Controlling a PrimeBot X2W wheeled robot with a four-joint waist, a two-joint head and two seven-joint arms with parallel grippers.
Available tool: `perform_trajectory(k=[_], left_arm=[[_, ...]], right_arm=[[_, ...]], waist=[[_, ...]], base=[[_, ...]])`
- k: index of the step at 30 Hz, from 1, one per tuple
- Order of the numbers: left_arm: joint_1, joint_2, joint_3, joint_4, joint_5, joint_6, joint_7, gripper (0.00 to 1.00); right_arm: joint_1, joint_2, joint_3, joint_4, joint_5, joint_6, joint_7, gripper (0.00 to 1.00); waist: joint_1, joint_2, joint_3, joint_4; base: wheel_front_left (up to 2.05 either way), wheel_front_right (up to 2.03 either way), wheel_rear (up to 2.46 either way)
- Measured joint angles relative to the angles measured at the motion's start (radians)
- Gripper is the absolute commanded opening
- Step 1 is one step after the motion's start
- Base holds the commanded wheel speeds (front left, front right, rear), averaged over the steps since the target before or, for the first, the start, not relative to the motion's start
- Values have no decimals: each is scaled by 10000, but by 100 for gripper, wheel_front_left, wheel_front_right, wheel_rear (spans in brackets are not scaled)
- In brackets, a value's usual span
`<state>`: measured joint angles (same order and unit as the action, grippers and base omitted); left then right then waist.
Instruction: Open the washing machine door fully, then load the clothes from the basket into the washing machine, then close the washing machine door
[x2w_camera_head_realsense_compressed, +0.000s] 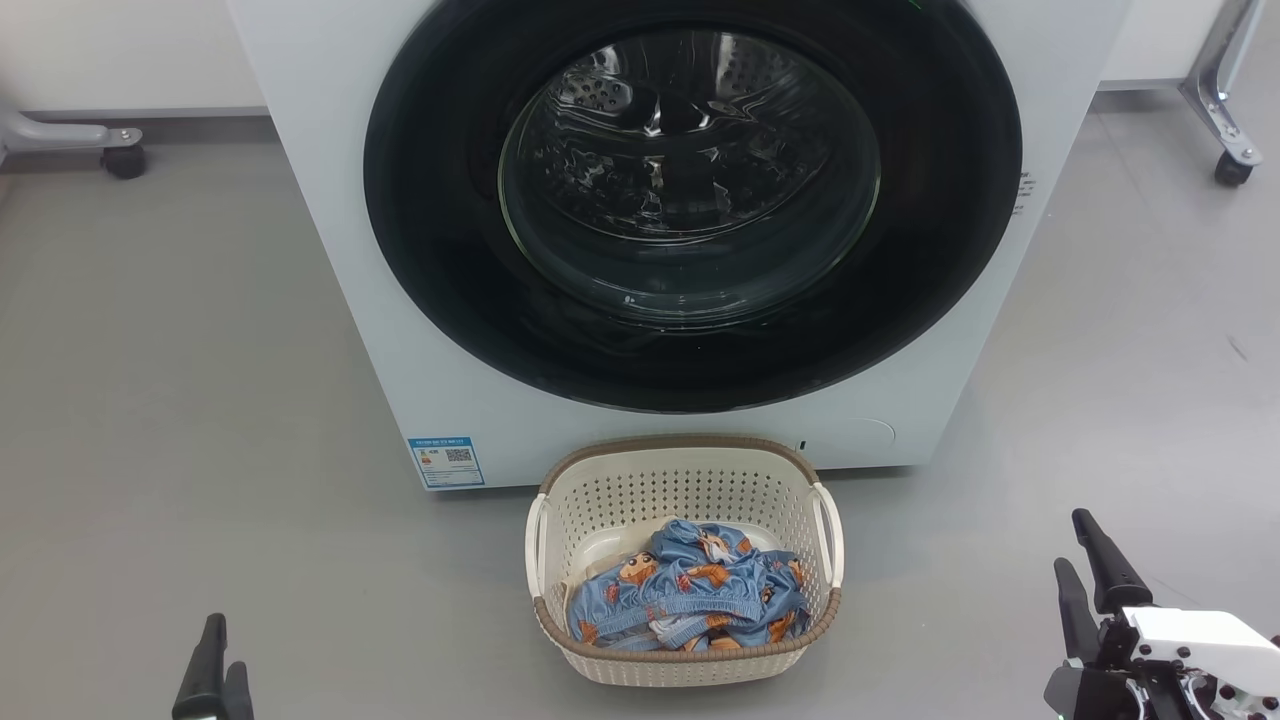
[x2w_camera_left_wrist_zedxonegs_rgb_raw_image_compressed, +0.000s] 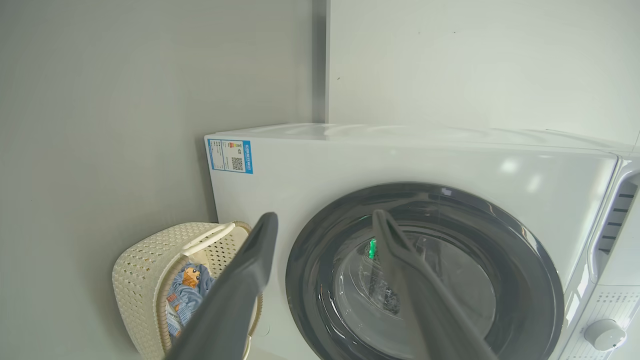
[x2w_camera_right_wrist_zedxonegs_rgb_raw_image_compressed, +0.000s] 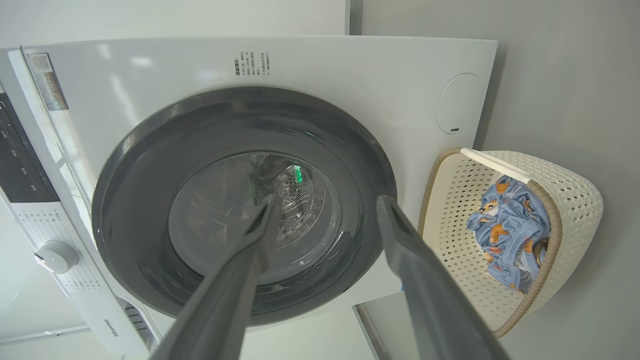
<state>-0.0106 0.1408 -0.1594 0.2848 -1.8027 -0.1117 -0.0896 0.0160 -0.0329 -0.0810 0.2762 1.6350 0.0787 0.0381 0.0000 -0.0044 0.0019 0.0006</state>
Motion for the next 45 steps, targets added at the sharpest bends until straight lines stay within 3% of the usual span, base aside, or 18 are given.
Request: perform_trajectory(k=[21,45], left_arm=[[-15,-136,276,-48,1317,0,-355,100],[-15,-242,895,-207,6186,-4,-784,100]], right_arm=[[0,-318,481,-437,-1396,40,-656,100],[-2,-612,650,-982,-5674,184,-1383,100]], waist=[[0,0,31,26],[0,0,49,58]], base=[[0,0,0],[0,0,0]])
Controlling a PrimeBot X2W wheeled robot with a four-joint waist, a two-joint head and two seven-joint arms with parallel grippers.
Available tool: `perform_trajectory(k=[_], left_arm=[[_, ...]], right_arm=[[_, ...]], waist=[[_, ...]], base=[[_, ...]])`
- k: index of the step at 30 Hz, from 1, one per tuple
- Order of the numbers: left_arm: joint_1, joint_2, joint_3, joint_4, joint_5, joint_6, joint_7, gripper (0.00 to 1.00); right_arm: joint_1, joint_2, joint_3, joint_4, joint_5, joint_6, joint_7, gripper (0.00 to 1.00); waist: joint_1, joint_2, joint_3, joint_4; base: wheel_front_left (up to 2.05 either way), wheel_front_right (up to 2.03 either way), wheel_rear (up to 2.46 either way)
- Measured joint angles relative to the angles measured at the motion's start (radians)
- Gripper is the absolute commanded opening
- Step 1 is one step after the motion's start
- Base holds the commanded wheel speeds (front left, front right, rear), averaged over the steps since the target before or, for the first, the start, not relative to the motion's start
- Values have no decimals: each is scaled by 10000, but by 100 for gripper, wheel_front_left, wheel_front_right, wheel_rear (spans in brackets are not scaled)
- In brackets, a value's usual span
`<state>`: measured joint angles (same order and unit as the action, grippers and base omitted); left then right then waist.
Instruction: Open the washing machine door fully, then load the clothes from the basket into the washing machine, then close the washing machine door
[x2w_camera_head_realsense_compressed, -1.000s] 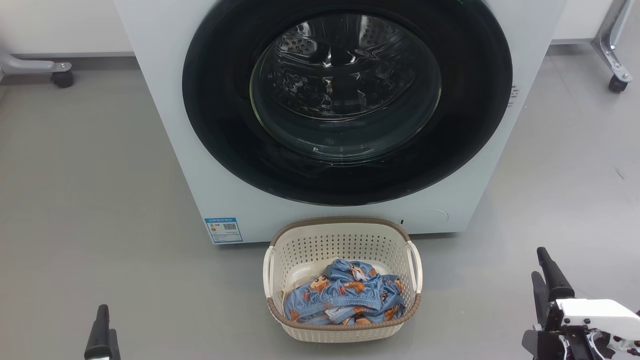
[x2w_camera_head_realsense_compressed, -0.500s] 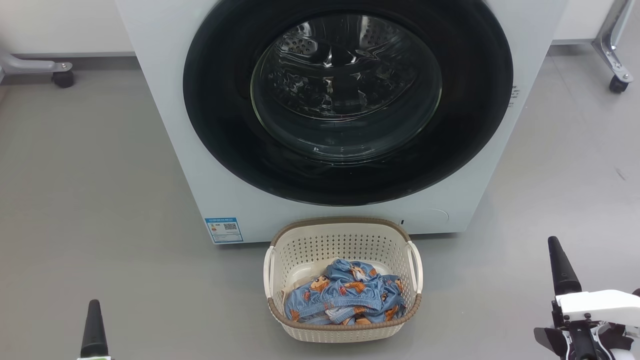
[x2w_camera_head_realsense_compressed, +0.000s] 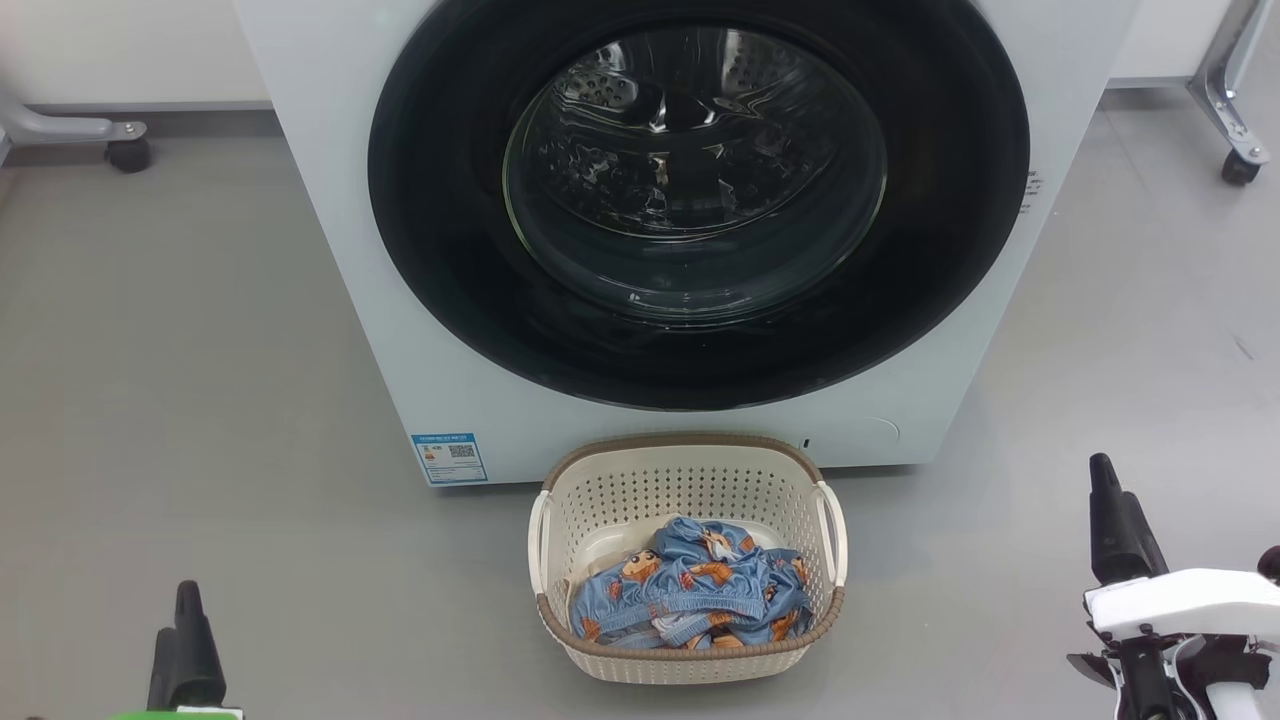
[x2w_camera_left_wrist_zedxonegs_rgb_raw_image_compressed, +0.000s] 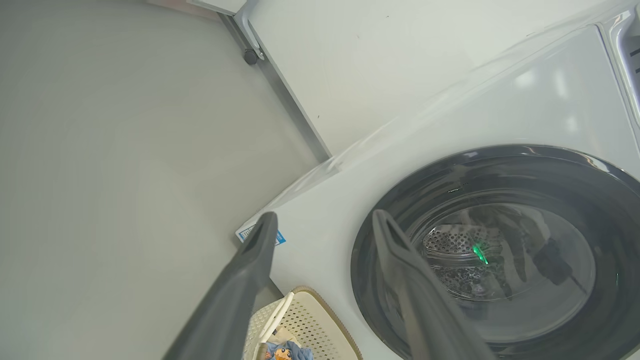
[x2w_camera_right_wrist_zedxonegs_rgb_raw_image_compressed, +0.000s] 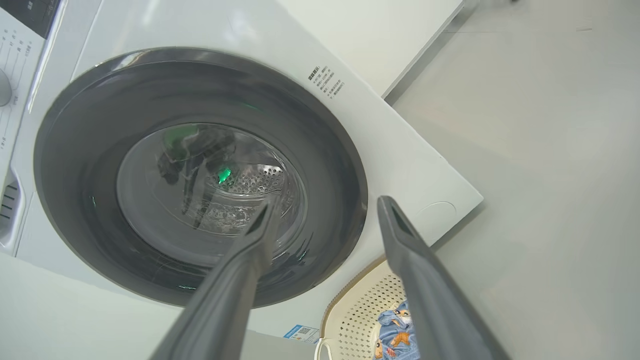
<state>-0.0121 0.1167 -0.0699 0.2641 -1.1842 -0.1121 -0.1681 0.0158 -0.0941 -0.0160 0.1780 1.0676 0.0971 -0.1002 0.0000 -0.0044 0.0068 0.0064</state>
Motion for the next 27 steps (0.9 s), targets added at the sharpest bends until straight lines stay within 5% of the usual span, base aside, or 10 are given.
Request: perform_trajectory(k=[27], left_arm=[[6,-497,667,-420,5950,107,-453,100]], right_arm=[[3,-339,546,-136,-6144,50,-813,100]], waist=[[0,0,53,77]], base=[[0,0,0]])
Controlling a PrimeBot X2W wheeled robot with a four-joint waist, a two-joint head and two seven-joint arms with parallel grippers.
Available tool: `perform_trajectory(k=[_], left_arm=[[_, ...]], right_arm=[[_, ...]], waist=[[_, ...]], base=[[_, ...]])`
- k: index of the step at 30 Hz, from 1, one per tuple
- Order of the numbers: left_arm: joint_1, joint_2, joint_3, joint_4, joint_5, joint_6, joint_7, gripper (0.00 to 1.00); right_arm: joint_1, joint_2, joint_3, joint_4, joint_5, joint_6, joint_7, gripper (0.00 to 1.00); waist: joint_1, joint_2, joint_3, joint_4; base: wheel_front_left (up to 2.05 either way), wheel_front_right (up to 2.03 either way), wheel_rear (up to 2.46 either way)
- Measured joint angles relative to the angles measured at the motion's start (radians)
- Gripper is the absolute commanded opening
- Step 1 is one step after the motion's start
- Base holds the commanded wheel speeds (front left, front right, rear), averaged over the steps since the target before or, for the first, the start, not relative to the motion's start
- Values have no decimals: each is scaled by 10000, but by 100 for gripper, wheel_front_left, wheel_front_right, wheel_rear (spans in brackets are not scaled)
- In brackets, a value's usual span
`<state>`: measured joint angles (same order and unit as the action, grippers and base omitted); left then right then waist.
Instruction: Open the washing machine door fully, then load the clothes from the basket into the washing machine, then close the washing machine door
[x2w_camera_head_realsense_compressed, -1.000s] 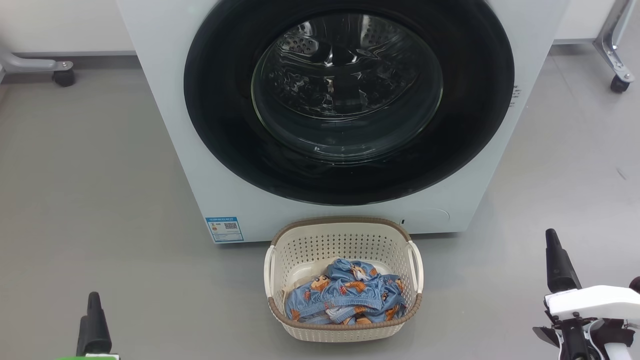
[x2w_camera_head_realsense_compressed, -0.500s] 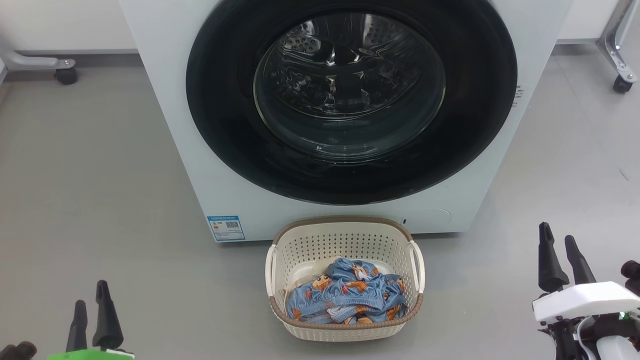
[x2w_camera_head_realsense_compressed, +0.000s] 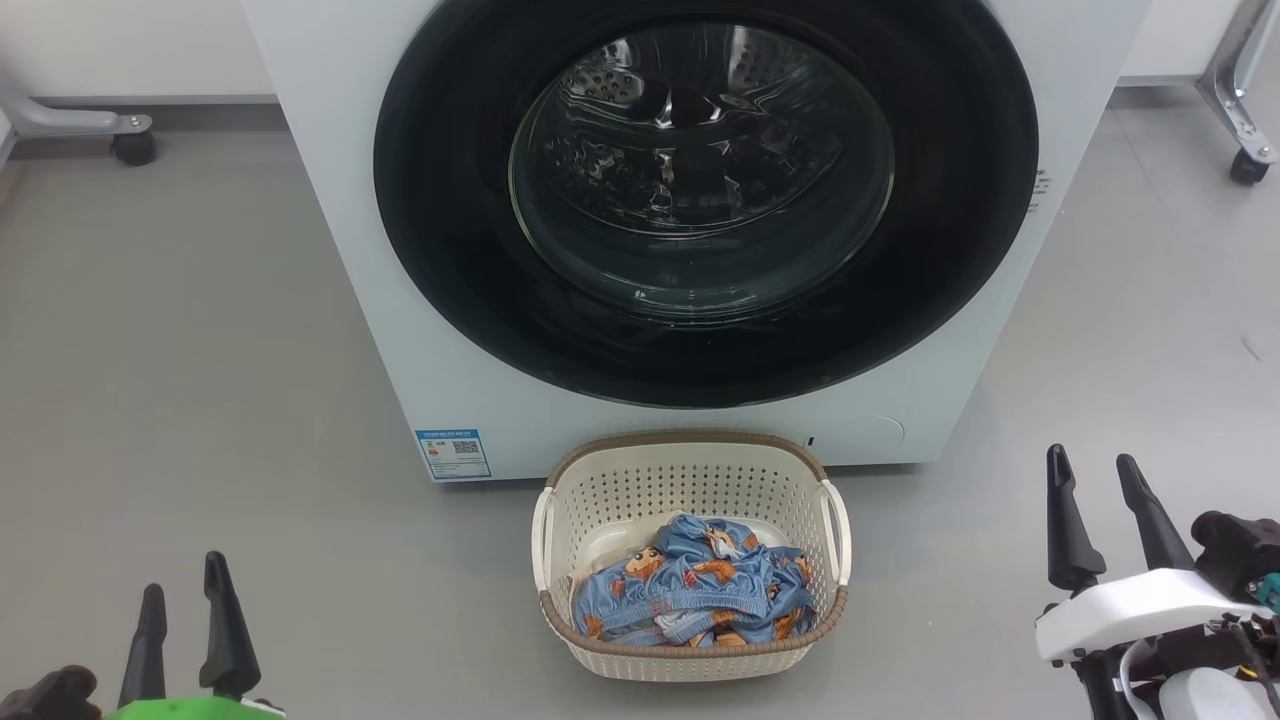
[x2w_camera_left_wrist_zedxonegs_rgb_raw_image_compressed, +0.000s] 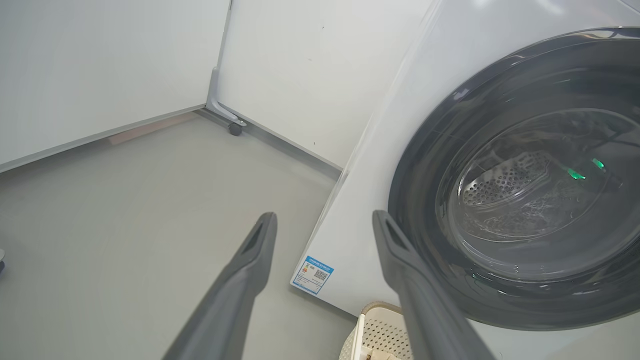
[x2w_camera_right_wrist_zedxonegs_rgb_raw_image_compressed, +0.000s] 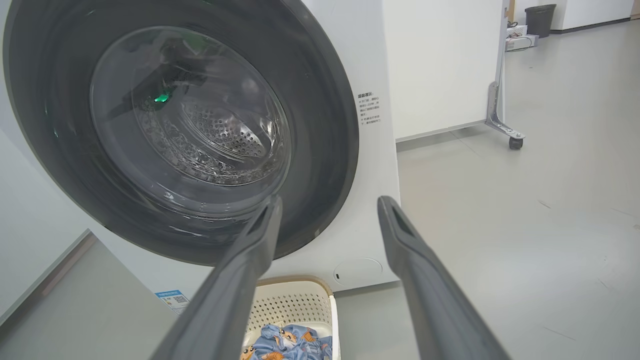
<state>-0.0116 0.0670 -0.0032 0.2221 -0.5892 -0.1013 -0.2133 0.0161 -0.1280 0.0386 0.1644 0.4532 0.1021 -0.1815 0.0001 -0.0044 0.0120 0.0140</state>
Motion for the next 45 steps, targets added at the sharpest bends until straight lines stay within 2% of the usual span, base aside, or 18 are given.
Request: perform_trajectory(k=[20,45], left_arm=[[10,-282,428,-174,3452,2,-351,100],[12,-303,395,-132,3415,0,-351,100]], right_arm=[[35,59,-25,167,-3279,-140,-688,100],[55,276,-466,347,-3392,-94,-694,100]], waist=[[0,0,3,37],[0,0,-20,1]], base=[[0,0,0],[0,0,0]])
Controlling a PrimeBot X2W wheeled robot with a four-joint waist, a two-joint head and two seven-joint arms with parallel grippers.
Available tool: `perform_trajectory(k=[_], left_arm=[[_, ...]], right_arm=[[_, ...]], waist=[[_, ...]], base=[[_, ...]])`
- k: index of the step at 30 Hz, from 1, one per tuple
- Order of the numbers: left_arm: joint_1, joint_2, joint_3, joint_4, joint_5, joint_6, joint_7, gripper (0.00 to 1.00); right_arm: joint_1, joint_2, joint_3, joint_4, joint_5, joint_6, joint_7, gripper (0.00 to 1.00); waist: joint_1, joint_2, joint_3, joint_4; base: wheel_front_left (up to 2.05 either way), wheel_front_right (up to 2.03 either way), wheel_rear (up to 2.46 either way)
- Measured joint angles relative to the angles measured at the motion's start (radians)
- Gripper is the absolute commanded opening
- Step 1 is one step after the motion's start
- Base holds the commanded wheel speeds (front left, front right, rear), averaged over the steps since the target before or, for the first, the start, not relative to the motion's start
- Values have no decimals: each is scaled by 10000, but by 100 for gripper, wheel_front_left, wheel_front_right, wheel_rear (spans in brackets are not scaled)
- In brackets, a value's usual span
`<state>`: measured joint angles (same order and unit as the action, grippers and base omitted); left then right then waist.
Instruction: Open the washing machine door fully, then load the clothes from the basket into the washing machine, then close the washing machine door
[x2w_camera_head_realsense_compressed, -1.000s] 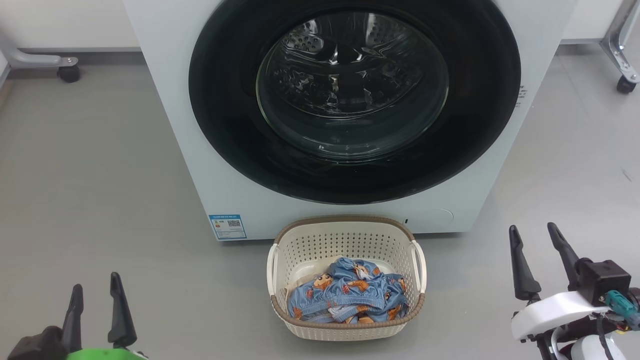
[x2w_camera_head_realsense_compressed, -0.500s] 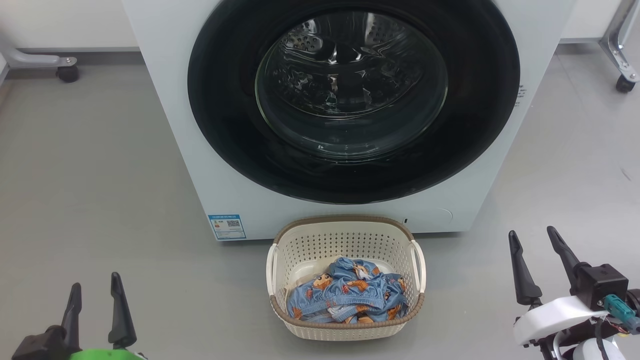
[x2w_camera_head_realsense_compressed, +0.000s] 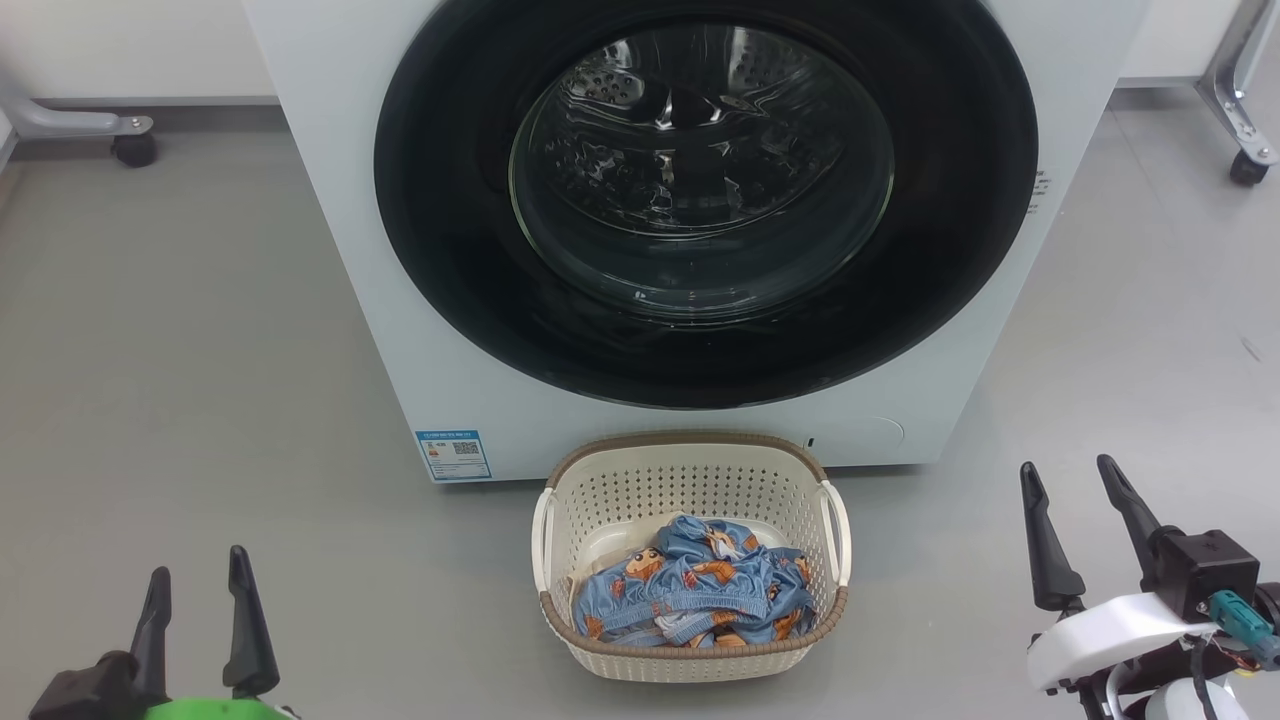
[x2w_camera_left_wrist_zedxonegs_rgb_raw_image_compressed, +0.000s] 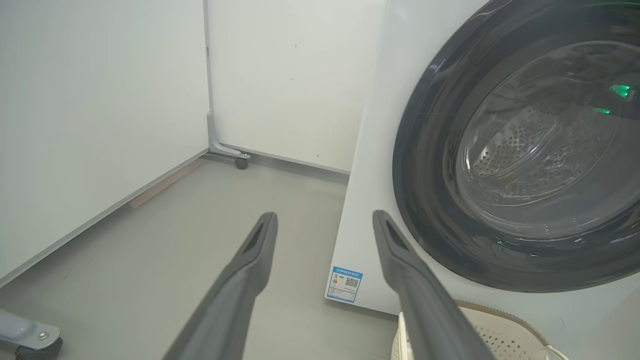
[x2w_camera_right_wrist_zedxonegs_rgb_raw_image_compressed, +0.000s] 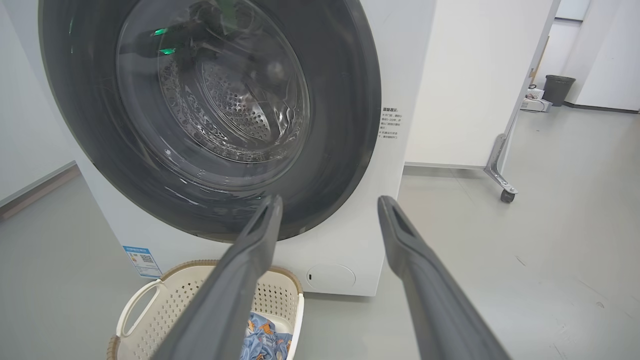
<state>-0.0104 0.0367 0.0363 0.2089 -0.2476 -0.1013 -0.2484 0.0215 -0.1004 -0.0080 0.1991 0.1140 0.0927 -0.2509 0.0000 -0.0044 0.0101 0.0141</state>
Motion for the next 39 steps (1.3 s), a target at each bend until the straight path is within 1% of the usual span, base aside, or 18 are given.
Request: perform_trajectory(k=[20,22,39], left_arm=[[0,-2,-15,-13,-201,-6,0,100],[0,-2,-21,-13,-203,-12,0,100],[0,-2,-12,-71,-255,-12,0,100]], right_arm=[[2,90,-157,40,-94,50,0,100],[2,98,-157,40,-96,107,0,100],[2,207,-213,46,-165,138,0,100]], waist=[[0,0,36,3],[0,0,38,1],[0,0,68,-26]], base=[[1,3,-3],[12,18,-30],[35,40,-75]])
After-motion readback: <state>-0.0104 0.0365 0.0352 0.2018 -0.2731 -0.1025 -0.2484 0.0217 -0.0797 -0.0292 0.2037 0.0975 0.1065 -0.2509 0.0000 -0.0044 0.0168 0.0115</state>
